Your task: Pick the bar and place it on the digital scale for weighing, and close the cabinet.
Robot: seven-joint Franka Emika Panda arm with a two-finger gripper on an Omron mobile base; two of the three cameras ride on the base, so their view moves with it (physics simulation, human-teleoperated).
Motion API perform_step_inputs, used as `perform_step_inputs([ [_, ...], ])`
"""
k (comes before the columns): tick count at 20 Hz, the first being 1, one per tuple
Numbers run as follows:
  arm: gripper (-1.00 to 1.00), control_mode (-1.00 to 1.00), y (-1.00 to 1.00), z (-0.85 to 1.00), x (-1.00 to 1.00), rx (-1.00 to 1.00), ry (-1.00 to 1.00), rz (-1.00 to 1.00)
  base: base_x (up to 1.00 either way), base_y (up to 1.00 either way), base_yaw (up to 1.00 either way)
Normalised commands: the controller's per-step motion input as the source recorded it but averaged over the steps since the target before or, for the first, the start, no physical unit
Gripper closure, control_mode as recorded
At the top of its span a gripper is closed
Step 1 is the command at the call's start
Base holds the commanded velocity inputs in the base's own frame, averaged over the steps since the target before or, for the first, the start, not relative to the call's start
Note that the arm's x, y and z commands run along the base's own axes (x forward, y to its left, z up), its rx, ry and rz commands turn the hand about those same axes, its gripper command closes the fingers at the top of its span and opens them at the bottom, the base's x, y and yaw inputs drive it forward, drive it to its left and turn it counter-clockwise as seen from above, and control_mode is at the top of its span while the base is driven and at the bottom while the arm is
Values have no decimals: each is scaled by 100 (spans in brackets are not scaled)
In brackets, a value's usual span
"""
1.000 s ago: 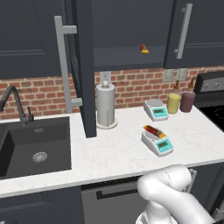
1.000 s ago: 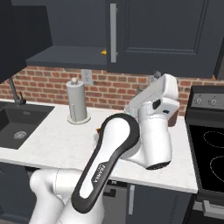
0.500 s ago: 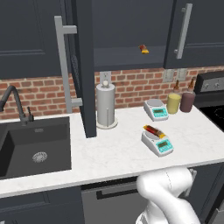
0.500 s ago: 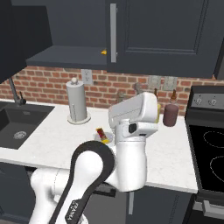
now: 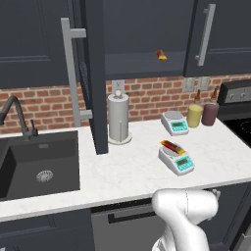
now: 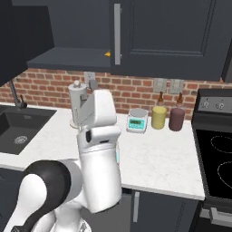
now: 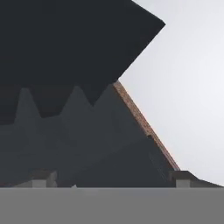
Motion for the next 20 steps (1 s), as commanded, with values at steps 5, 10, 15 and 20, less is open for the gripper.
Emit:
perform_step_inputs([
  [5, -100, -100, 100, 2, -100, -35, 3, 0, 0, 0, 0],
  [10, -100, -100, 100, -12, -100, -22, 4, 0, 0, 0, 0],
  [15, -100, -100, 100, -66, -47, -2, 0, -5, 0, 0, 0],
  [20, -100, -100, 100, -62, -25, 0, -1, -7, 0, 0, 0],
])
